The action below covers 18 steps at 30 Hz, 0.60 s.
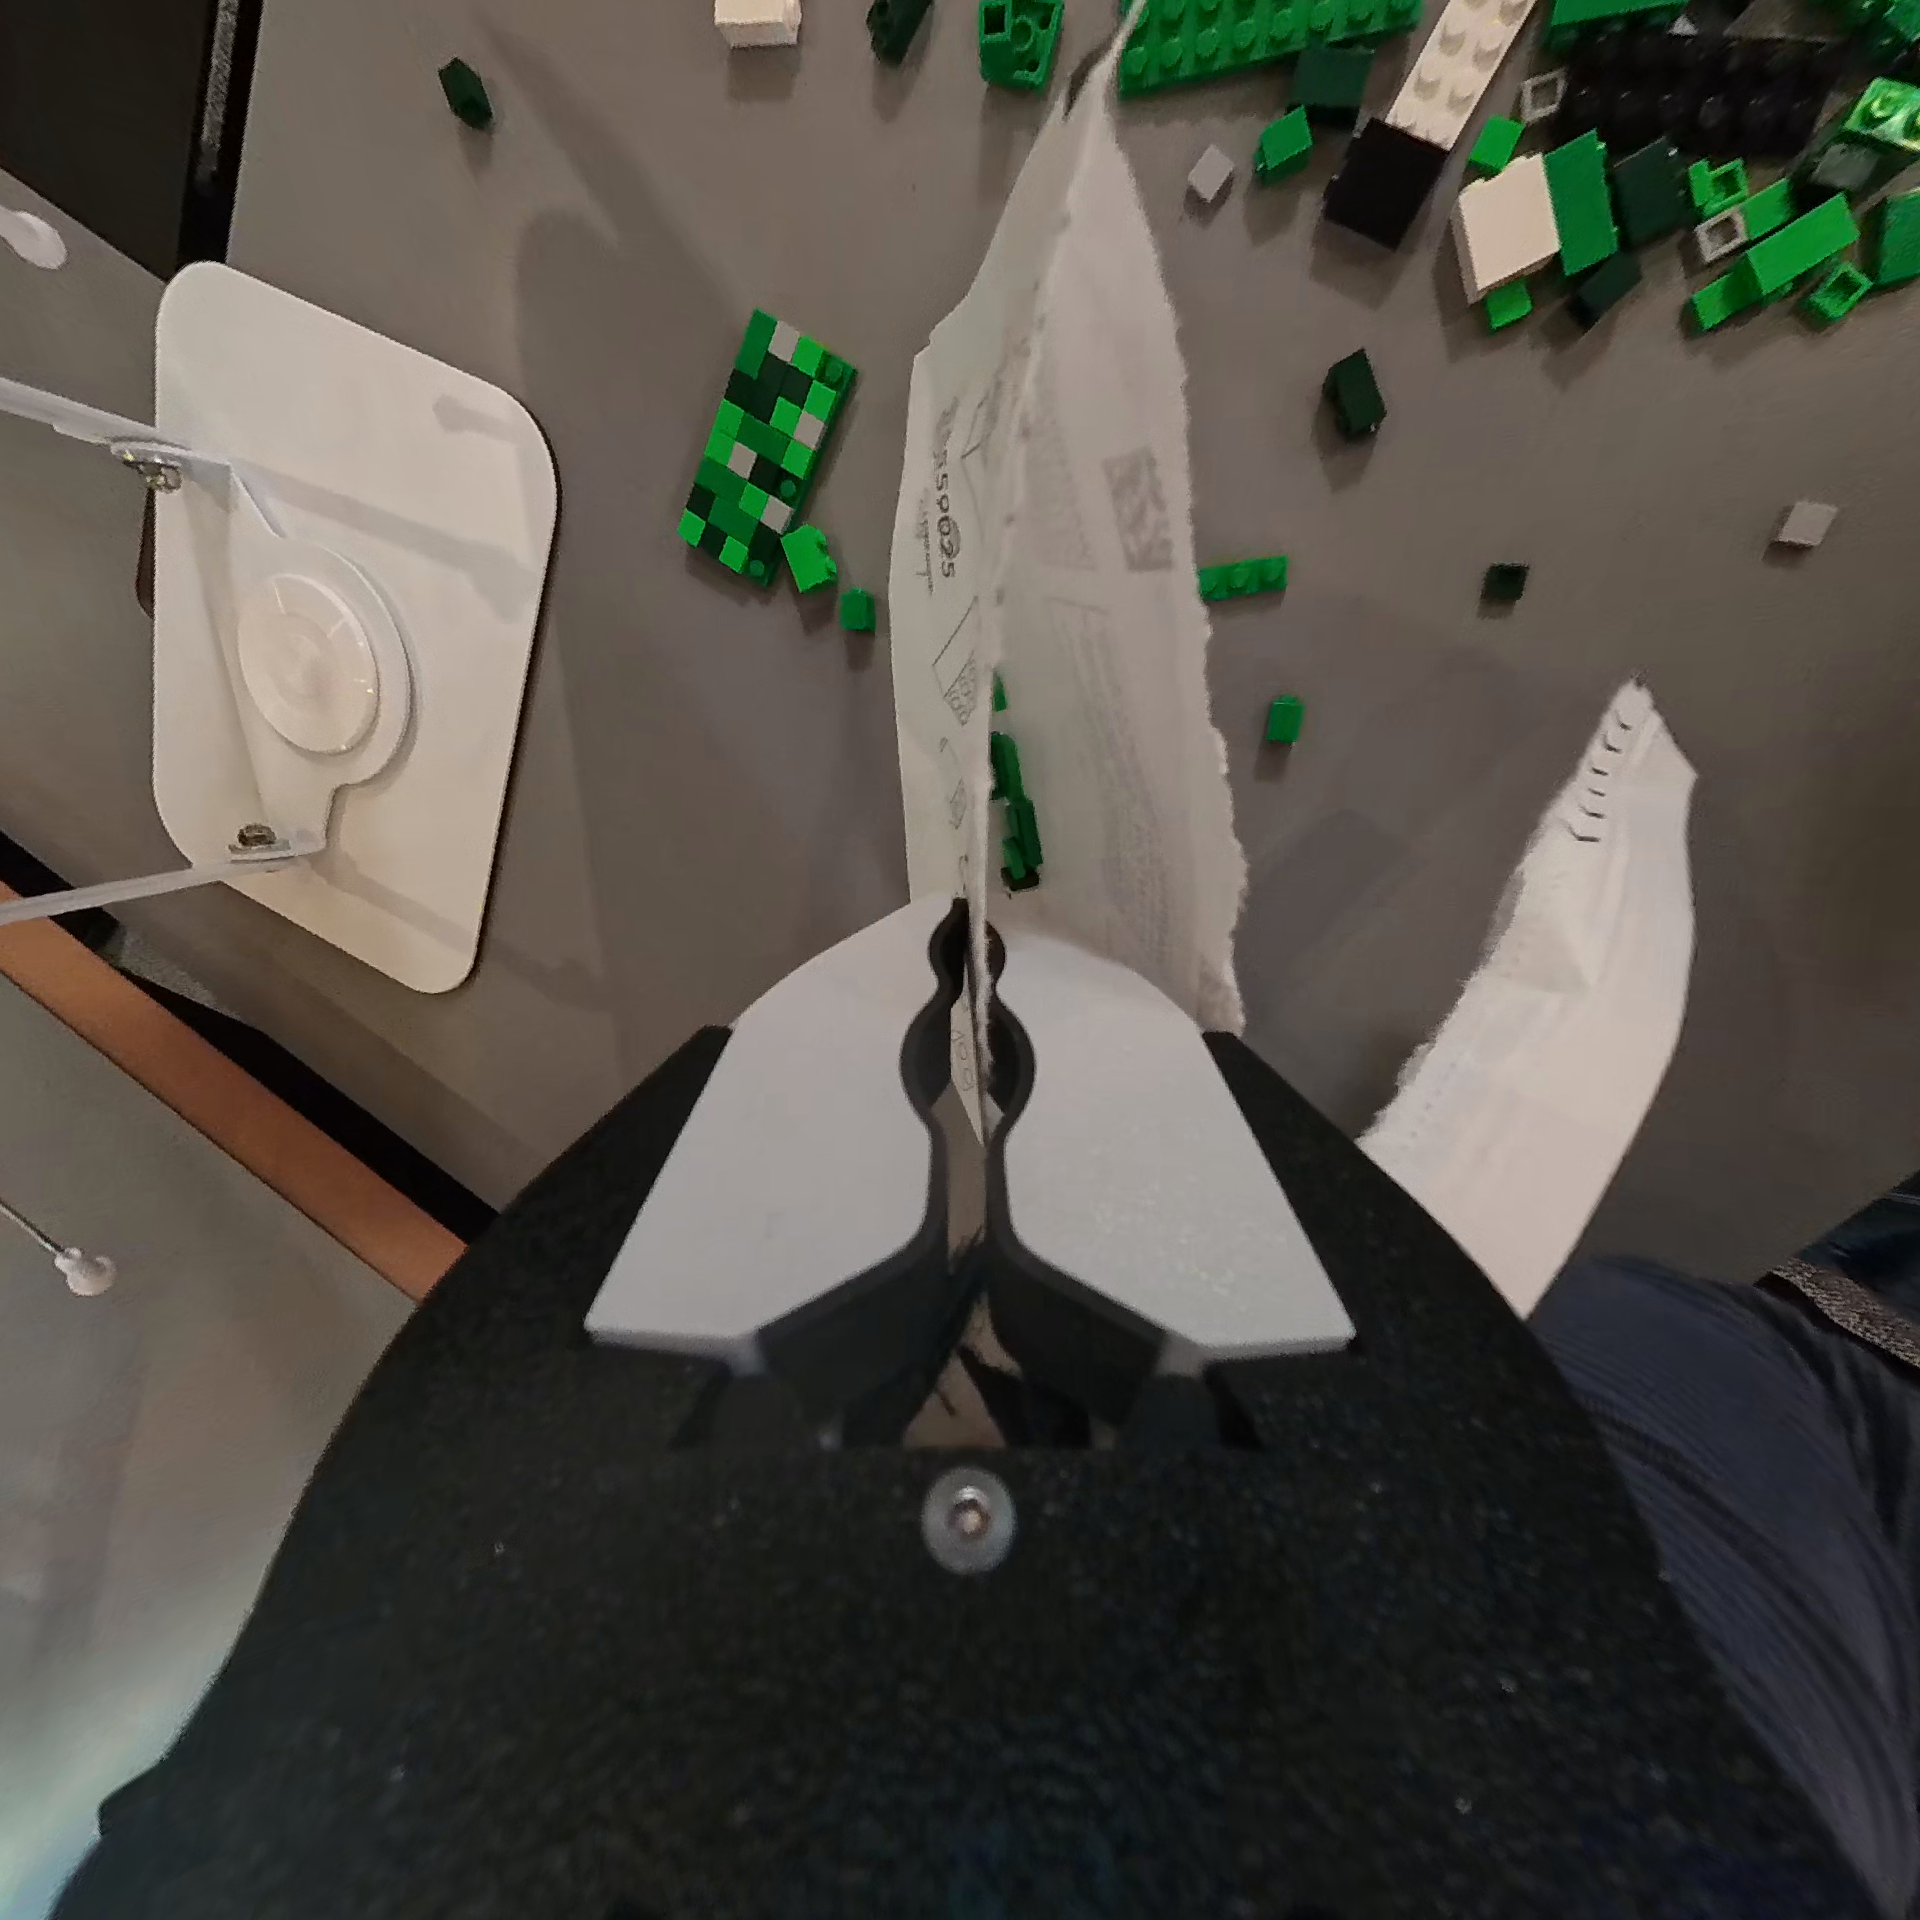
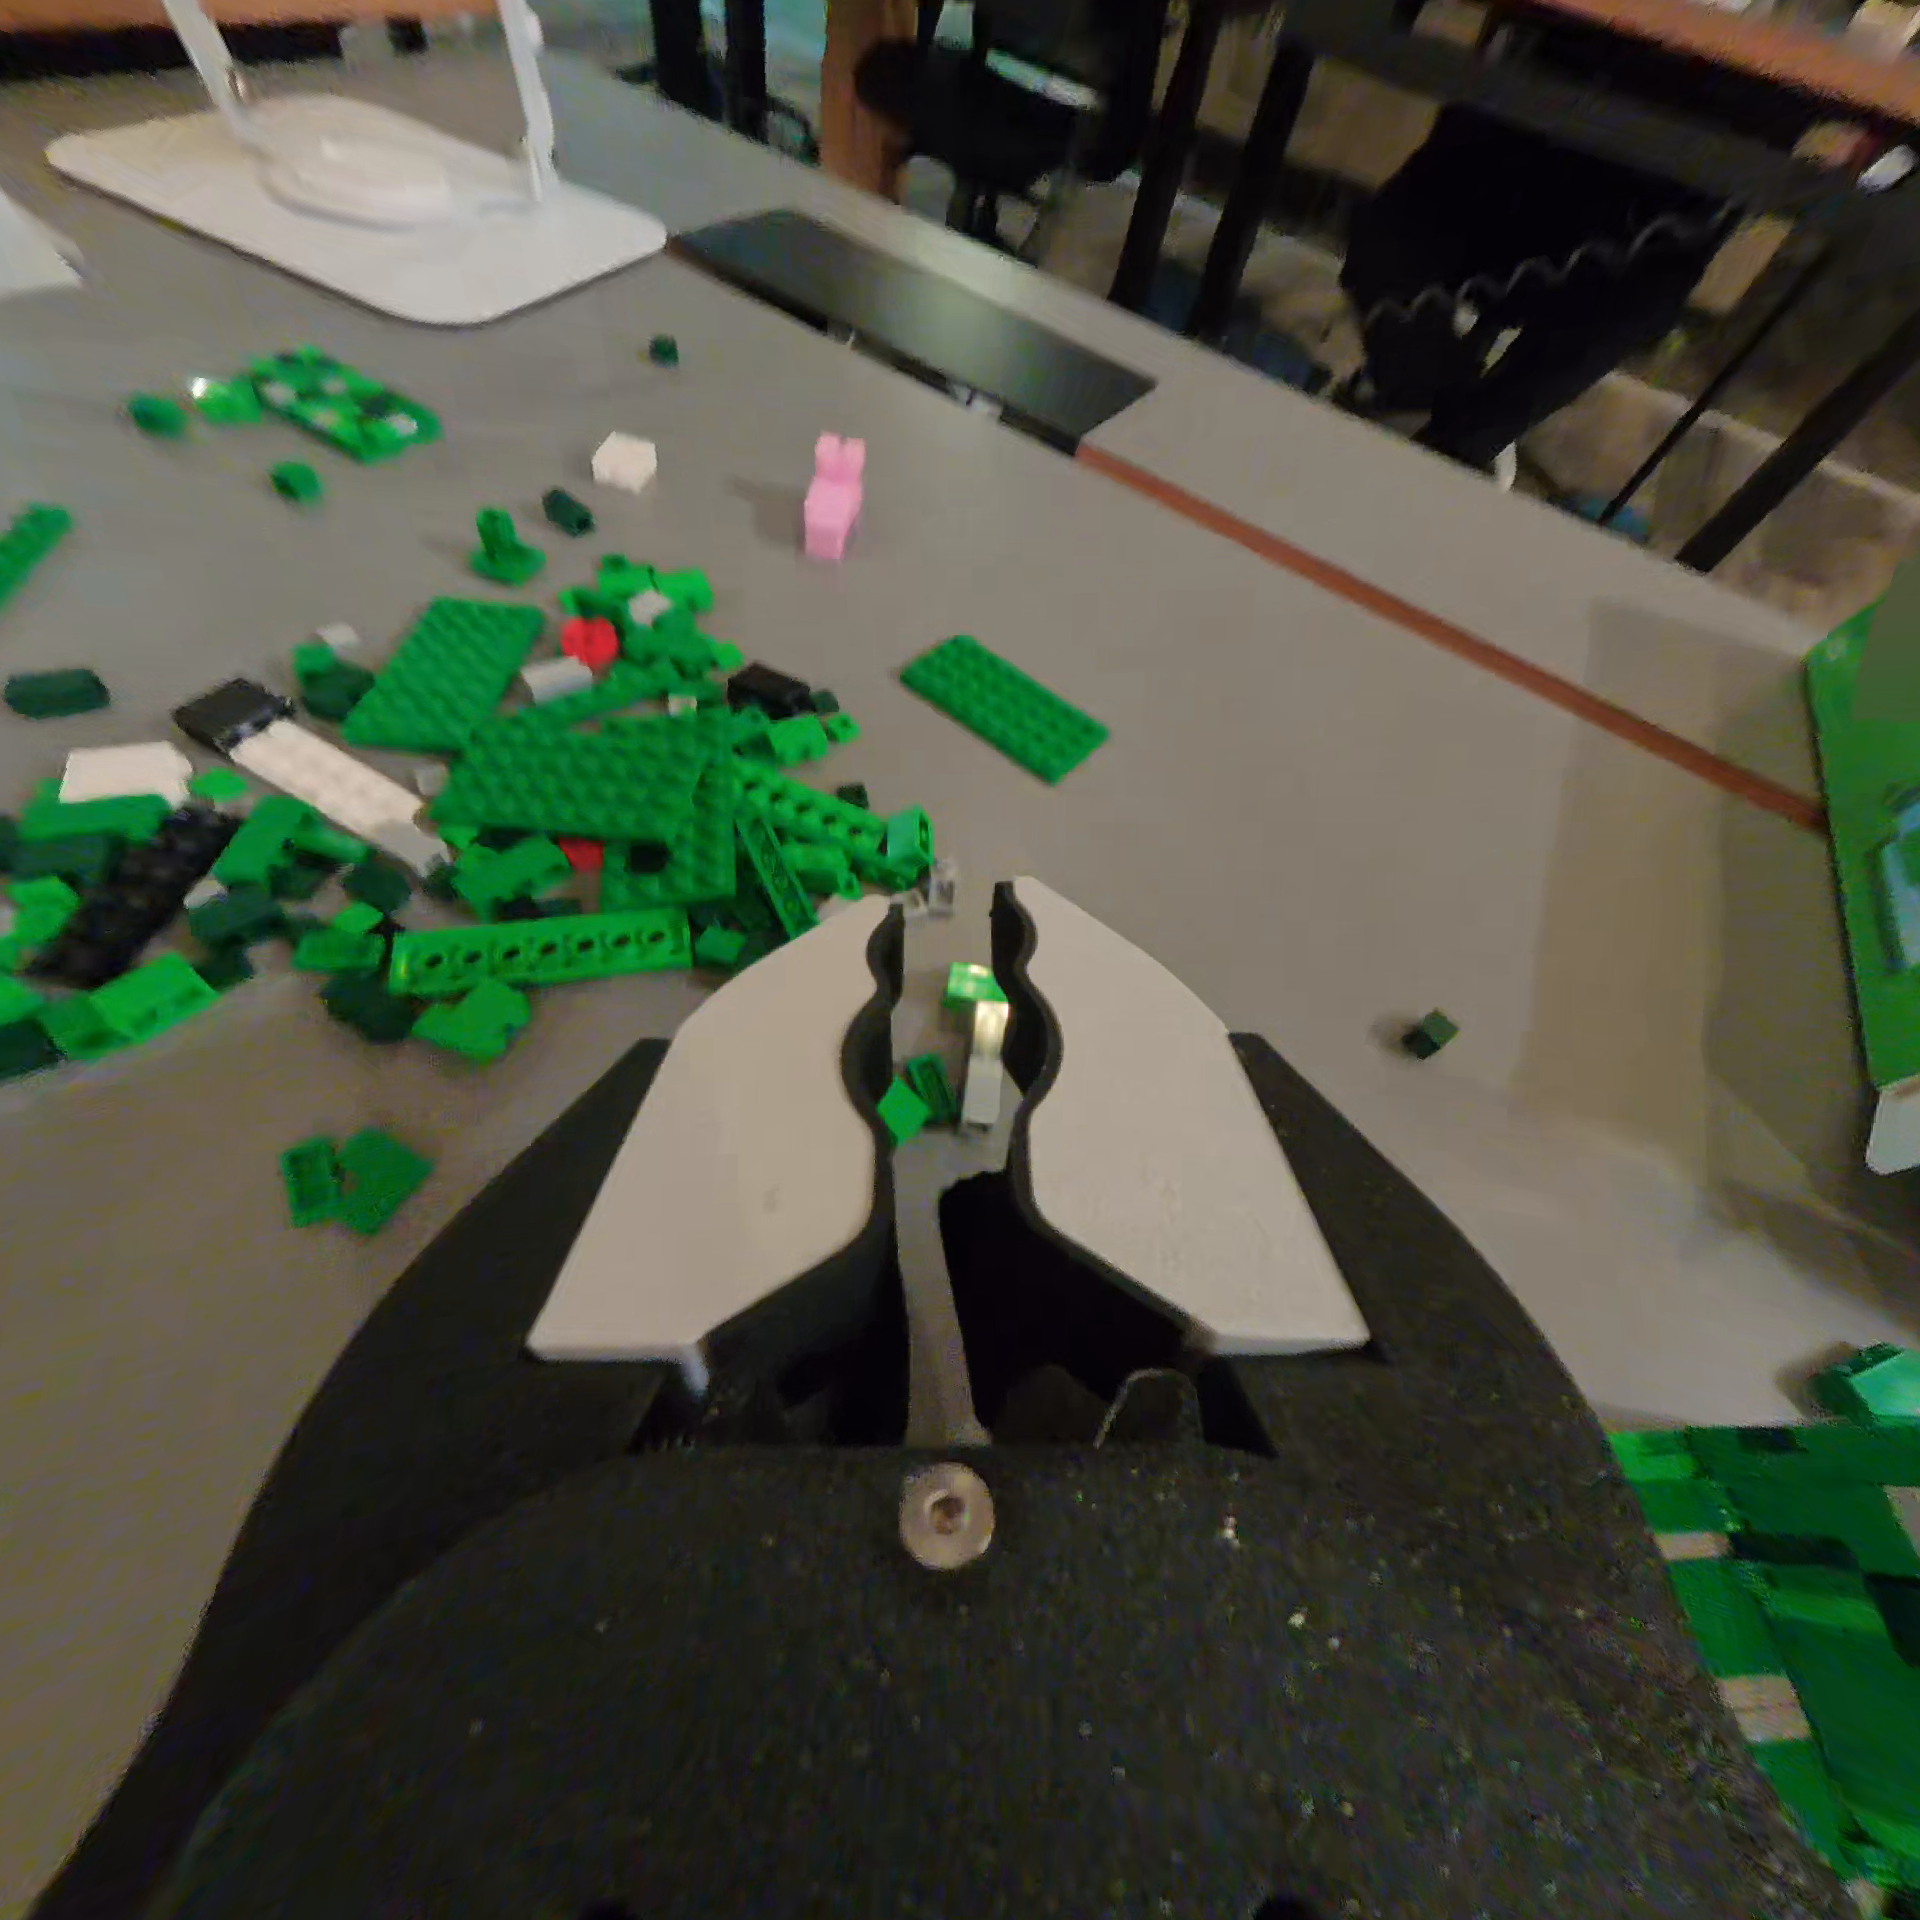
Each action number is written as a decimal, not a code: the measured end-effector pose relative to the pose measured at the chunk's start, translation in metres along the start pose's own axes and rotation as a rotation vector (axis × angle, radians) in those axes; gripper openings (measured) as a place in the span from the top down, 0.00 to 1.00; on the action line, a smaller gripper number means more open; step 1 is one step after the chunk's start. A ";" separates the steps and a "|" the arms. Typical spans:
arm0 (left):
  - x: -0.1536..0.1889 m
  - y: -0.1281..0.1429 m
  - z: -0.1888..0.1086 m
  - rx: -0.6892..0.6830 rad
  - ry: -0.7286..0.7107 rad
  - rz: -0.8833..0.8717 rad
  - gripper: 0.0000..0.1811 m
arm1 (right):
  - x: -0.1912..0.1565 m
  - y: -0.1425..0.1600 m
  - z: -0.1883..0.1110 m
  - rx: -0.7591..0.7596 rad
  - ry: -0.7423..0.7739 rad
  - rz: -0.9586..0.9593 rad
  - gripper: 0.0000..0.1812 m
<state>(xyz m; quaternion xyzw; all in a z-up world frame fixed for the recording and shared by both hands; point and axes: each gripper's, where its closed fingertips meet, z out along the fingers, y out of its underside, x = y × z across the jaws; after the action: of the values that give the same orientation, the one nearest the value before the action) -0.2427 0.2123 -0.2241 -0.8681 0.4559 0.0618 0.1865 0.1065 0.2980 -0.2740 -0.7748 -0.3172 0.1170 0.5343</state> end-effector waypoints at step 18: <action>0.002 -0.003 0.001 -0.011 -0.002 0.014 1.00 | 0.041 0.045 -0.019 -0.170 0.029 0.112 0.92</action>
<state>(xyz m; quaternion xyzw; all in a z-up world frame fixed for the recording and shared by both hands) -0.2395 0.2127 -0.2250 -0.8660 0.4612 0.0667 0.1816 0.1647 0.2987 -0.3001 -0.8355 -0.2741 0.1081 0.4639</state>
